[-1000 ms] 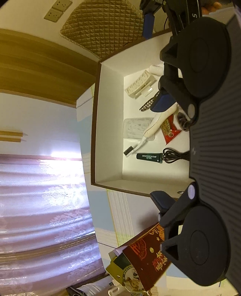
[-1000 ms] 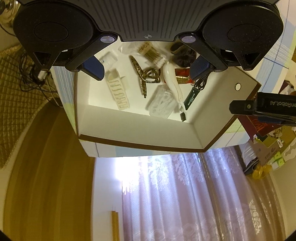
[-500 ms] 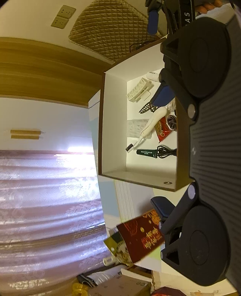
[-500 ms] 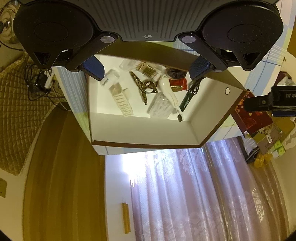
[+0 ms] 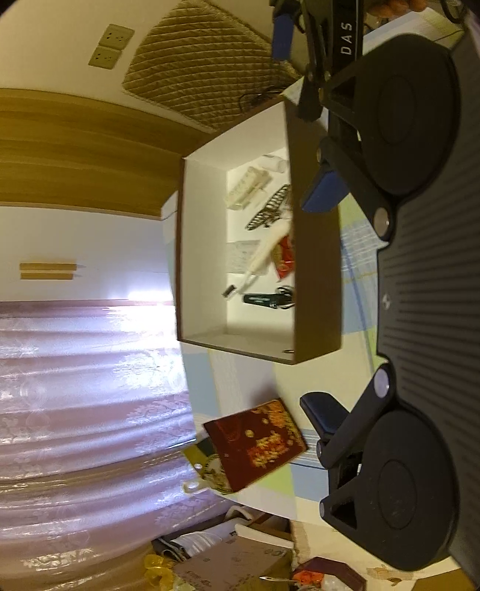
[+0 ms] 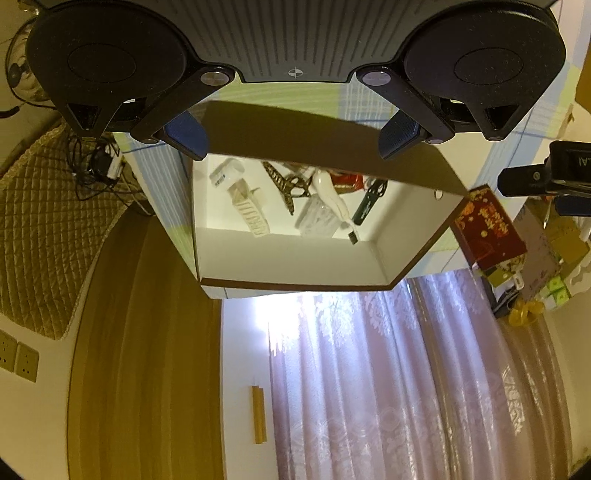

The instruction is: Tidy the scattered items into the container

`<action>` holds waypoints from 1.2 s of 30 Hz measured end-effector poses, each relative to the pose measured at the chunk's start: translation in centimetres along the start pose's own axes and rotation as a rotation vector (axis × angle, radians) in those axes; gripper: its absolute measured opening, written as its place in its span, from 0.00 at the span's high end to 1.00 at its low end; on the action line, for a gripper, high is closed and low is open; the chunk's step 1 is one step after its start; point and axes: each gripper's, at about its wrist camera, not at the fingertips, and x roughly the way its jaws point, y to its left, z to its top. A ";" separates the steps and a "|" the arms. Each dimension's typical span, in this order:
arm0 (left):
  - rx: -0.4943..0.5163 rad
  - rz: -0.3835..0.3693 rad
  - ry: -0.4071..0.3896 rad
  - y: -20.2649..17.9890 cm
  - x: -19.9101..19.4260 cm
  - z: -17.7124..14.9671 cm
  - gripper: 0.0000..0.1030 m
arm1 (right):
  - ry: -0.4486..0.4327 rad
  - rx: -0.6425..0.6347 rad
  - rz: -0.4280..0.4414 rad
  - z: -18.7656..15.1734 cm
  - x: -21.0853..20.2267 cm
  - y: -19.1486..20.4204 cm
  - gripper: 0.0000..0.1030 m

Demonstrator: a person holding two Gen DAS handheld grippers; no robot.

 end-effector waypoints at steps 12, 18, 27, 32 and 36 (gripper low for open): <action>-0.012 -0.037 0.057 0.1 -1.5 -2.6 0.01 | 0.008 0.004 -0.018 -1.8 -2.0 1.9 0.00; -0.002 -0.040 0.050 0.1 -2.3 -3.1 0.01 | -0.004 0.008 -0.027 -2.3 -2.8 2.5 0.00; 0.007 -0.027 0.058 0.1 -2.9 -4.3 0.01 | 0.000 0.009 -0.031 -3.2 -3.6 3.2 0.00; 0.012 -0.025 0.064 0.2 -3.1 -4.9 0.01 | 0.008 0.020 -0.041 -3.7 -4.0 3.2 0.00; 0.016 -0.026 0.063 0.3 -3.1 -5.2 0.01 | 0.012 0.023 -0.048 -4.2 -4.3 3.3 0.00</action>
